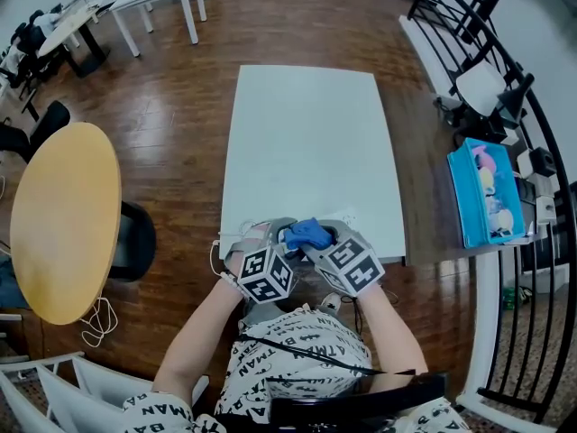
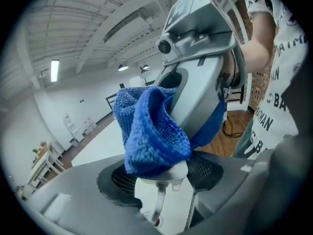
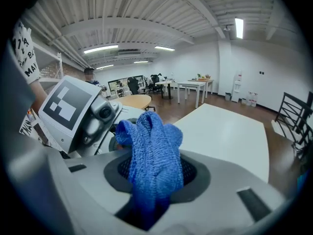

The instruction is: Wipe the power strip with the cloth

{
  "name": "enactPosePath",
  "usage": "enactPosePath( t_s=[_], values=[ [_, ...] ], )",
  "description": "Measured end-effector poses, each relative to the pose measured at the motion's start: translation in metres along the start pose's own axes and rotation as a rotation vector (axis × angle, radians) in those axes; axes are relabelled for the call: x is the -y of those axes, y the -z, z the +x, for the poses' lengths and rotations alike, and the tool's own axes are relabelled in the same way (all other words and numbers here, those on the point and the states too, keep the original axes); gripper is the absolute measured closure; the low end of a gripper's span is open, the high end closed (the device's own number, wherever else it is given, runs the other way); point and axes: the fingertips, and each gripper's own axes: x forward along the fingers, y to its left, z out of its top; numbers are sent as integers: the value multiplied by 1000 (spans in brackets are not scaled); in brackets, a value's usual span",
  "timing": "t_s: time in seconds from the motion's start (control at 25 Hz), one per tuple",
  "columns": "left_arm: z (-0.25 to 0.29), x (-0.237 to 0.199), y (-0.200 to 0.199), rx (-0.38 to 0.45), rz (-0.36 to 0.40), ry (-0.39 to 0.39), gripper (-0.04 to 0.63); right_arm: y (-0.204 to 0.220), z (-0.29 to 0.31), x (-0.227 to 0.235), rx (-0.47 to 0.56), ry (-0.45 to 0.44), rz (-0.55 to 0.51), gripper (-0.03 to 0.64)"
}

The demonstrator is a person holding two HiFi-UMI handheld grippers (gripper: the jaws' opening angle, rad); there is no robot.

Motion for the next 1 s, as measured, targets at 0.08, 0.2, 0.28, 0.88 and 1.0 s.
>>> enactPosePath(
  t_s=[0.08,0.2,0.28,0.88,1.0],
  values=[
    [-3,1,0,6,0,-4,314,2,-7,8,6,32,2,474],
    [-12,1,0,29,-11,-2,314,7,-21,30,14,98,19,474],
    [-19,2,-1,54,-28,5,314,15,-35,51,13,156,44,474],
    [-34,-2,-1,91,-84,2,314,37,-106,134,60,412,151,474],
    [-35,-1,-5,99,-78,5,314,32,-90,118,51,372,129,474]
  ],
)
